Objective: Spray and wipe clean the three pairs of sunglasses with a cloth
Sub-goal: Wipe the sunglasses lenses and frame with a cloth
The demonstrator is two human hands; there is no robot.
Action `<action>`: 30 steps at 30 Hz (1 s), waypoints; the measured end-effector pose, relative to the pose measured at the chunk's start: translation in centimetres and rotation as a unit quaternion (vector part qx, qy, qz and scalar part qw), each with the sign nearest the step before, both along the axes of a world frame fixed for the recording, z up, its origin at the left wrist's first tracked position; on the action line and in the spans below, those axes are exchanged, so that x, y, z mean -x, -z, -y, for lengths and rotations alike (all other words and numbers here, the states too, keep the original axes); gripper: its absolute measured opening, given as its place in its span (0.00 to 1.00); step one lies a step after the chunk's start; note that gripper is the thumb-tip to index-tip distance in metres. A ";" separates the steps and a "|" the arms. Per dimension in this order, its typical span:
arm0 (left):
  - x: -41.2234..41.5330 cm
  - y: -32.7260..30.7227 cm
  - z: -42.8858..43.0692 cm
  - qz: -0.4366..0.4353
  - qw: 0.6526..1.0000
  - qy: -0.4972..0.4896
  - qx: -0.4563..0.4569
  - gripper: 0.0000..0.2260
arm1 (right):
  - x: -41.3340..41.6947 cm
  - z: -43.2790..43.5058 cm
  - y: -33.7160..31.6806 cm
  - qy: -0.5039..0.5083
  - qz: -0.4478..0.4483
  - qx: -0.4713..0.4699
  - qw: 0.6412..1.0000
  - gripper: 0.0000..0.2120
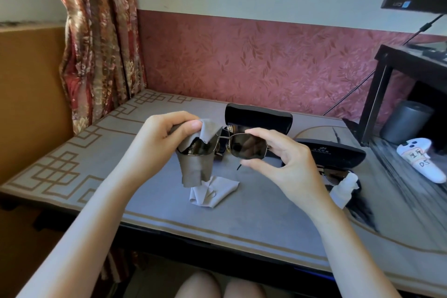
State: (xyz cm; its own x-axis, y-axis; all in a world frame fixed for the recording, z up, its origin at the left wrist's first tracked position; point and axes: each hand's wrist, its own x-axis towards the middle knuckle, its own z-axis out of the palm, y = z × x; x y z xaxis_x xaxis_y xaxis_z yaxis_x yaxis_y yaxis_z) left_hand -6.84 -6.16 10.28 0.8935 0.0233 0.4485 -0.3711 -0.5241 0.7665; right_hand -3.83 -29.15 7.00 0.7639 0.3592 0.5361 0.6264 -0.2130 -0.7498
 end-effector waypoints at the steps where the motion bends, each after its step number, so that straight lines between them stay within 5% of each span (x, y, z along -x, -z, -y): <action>1: 0.0 0.0 0.1 0.003 1.000 -0.003 0.004 0.09 | 0.0 0.0 0.0 0.001 -0.006 -0.001 1.000 0.21; 7: 0.5 -0.5 -0.7 -0.078 0.992 0.075 0.058 0.05 | 0.4 0.5 -0.5 0.003 -0.019 -0.023 1.000 0.22; 10: 0.5 -0.7 -0.7 -0.117 0.988 0.099 0.011 0.16 | 0.6 0.4 -0.6 0.000 -0.023 -0.023 0.999 0.21; 17: 0.0 -0.5 1.2 -0.082 0.994 0.074 -0.015 0.13 | 0.4 0.3 -0.2 0.001 -0.006 -0.008 1.000 0.21; 22: -0.1 0.0 2.4 0.011 0.999 -0.005 -0.044 0.27 | 0.5 0.2 -0.3 -0.009 -0.012 -0.008 1.000 0.21; 30: -0.2 -0.2 1.4 -0.029 0.998 0.049 0.005 0.23 | 0.5 0.5 -0.6 -0.002 -0.017 -0.019 1.000 0.23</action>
